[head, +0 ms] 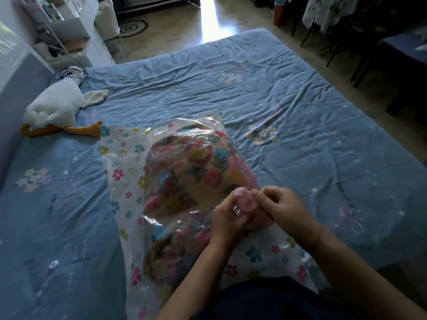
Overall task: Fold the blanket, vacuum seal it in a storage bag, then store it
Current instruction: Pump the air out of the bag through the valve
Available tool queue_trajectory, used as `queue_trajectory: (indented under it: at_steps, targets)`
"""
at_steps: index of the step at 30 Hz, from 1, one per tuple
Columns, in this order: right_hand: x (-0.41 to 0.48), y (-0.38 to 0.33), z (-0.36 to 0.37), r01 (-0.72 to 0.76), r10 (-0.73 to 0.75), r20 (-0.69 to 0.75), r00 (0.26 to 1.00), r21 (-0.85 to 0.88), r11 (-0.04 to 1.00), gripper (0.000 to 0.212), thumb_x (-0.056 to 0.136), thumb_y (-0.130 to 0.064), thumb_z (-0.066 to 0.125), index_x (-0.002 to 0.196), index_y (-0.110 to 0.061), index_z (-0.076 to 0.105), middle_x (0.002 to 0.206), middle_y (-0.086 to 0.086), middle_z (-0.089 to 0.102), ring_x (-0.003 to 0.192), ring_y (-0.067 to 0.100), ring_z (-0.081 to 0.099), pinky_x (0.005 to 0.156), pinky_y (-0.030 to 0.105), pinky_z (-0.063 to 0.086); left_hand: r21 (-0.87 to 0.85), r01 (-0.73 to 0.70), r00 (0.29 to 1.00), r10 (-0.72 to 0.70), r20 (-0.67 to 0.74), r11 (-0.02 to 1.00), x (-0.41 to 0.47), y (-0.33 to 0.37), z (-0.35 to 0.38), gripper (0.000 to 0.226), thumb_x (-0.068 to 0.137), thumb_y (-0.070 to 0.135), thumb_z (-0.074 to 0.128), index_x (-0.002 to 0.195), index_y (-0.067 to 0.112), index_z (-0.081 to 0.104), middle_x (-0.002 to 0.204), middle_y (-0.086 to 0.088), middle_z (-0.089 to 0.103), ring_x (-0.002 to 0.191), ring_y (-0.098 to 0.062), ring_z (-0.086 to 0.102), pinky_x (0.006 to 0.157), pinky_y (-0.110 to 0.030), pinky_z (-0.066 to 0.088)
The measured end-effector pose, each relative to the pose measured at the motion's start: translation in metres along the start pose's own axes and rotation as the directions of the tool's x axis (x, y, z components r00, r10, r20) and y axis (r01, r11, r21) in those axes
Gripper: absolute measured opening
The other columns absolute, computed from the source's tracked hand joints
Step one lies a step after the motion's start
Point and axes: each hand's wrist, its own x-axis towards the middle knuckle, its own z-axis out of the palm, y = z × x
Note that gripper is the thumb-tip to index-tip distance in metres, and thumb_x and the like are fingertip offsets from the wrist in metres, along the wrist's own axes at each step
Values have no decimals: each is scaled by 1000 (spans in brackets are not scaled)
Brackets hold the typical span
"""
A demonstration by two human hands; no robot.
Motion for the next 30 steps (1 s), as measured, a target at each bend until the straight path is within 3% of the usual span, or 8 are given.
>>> queue_trajectory:
  at_steps: [3,6,13,17,20,23,26,30]
  targets:
    - [-6,-45,-13,210,-224,27,974,261,942,37,86,-31,56,59,-6,54,49,-7,45,46,6,39,48,15,34,-10,-18,1000,17,-11,1000,3,-3,-2,35,75,22,82,105,28,67,93,17,71,84,2,66,73,-16,50]
    - [-7,-54,-19,292,-325,42,945,344,893,33,86,-31,55,57,-15,53,50,-6,46,48,8,39,49,16,35,-17,-26,999,26,-21,1000,2,-3,-2,39,74,20,83,109,24,68,98,14,72,86,0,67,75,-18,52]
    - [-3,6,-1,-75,73,-17,997,-97,993,80,53,-86,61,61,-6,60,55,10,57,54,13,52,56,37,46,18,-5,1000,5,-7,1000,-3,5,2,37,74,43,75,107,39,59,91,28,68,85,4,65,75,-22,53]
    - [-6,-42,-15,203,-214,29,976,216,955,37,83,-43,64,61,-13,58,50,-5,48,48,4,42,49,16,36,-33,-4,1000,4,-25,999,3,-1,-2,41,74,22,84,111,25,67,99,12,73,90,-2,67,79,-23,53]
    - [-8,-53,-22,247,-321,70,945,490,836,34,83,-46,65,61,-20,59,54,-2,46,49,6,37,49,16,34,-46,5,1000,-6,-19,999,0,-2,-1,42,73,18,84,111,25,67,101,14,72,91,0,67,78,-19,52]
    - [-2,-20,-12,125,-159,86,984,311,942,40,83,-47,65,60,-15,55,56,18,51,48,9,42,46,17,35,-31,18,1000,-19,-24,999,-2,-1,1,37,71,29,81,106,27,68,95,14,72,83,1,66,73,-19,51]
    - [-1,12,-2,-135,129,80,988,74,988,56,71,-64,63,63,-10,54,52,3,50,49,16,45,46,24,40,-8,12,1000,-12,-2,1000,-4,3,2,36,71,45,71,105,34,64,95,21,71,85,1,66,75,-26,55]
    - [-4,-15,-5,42,-45,39,998,91,995,49,85,-43,60,63,0,53,50,-1,47,47,11,42,48,25,37,-32,-10,1000,10,-6,999,-1,6,-2,38,71,39,74,106,26,67,92,19,71,84,3,65,73,-18,51]
